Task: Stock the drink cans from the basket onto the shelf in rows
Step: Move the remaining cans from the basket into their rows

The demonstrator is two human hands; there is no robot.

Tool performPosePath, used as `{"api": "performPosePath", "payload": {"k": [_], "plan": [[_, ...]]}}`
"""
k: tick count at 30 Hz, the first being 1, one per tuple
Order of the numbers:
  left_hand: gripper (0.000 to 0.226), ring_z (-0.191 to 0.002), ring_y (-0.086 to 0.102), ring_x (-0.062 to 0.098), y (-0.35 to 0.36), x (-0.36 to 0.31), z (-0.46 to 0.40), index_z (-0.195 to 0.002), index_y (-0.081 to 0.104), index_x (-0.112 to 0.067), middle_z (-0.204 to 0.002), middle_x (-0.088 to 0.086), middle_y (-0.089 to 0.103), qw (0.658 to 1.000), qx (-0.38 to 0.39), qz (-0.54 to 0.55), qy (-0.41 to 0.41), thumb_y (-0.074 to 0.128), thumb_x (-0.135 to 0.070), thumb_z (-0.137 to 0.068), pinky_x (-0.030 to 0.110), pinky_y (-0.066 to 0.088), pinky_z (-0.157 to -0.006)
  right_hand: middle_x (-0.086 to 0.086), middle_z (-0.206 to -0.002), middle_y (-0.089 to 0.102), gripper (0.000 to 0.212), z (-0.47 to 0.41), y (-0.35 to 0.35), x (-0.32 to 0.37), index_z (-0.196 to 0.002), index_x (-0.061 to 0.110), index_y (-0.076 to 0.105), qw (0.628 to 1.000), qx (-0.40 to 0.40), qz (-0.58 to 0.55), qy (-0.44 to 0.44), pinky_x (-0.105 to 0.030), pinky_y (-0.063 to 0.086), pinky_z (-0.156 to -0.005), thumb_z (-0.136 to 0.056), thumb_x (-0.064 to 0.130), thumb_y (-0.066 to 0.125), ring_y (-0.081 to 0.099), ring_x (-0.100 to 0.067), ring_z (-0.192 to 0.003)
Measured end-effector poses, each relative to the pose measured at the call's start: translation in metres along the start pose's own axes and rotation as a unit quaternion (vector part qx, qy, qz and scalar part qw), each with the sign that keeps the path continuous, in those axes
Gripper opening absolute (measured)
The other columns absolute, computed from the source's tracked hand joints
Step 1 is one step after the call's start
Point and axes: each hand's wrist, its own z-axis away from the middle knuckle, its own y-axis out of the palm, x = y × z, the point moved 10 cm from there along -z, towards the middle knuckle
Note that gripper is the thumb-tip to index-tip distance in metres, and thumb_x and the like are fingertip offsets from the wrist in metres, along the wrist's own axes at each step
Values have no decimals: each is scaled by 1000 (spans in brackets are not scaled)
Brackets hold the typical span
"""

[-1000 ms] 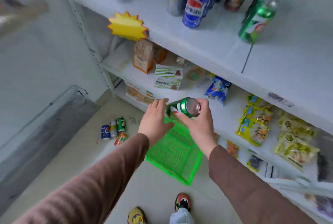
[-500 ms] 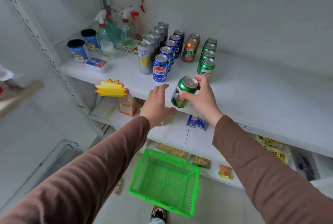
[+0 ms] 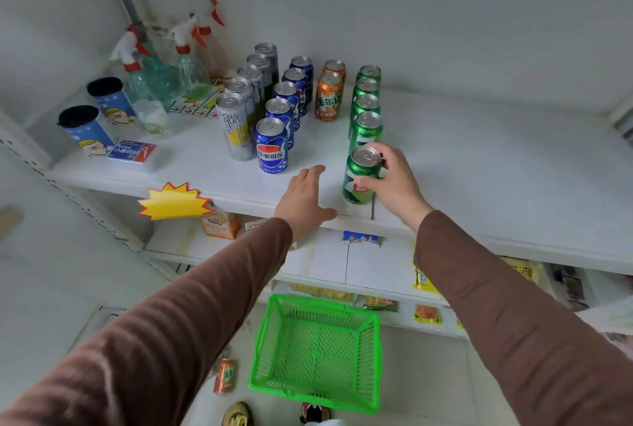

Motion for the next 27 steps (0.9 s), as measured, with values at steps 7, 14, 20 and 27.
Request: {"api": "performPosePath", "payload": {"k": [7, 14, 20, 27], "plan": [[90, -130, 40, 24, 16, 3, -14, -146, 31, -20, -144, 5, 41, 1000, 23, 7, 12, 82, -30, -73, 39, 39, -107, 10, -133, 50, 80, 14, 15, -24, -140, 30, 35, 992, -52, -115, 32, -27, 46, -102, -78, 13, 83, 53, -12, -123], [89, -131, 39, 23, 25, 7, -25, -146, 31, -20, -145, 5, 40, 999, 36, 7, 9, 81, -28, -74, 37, 39, -108, 0, -112, 53, 71, 18, 34, -48, -122, 14, 42, 988, -124, -21, 92, -33, 43, -85, -72, 29, 89, 50, -25, -110], [89, -131, 39, 22, 31, 6, -35, -147, 30, -22, -147, 4, 39, 999, 38, 12, 2, 81, -28, -74, 37, 40, -108, -8, -119, 56, 62, 0, 29, -49, -121, 10, 49, 985, -145, 0, 95, -37, 42, -91, -75, 28, 86, 47, -28, -114], [89, -132, 39, 23, 34, 5, -42, -147, 30, -21, -147, 5, 39, 999, 37, 16, -2, 81, -27, -74, 37, 40, -109, -10, -121, 60, 58, -10, 27, -52, -122, 8, 50, 982, -162, 6, 102, -40, 45, -93, -79, 28, 84, 50, -30, -114]]}}
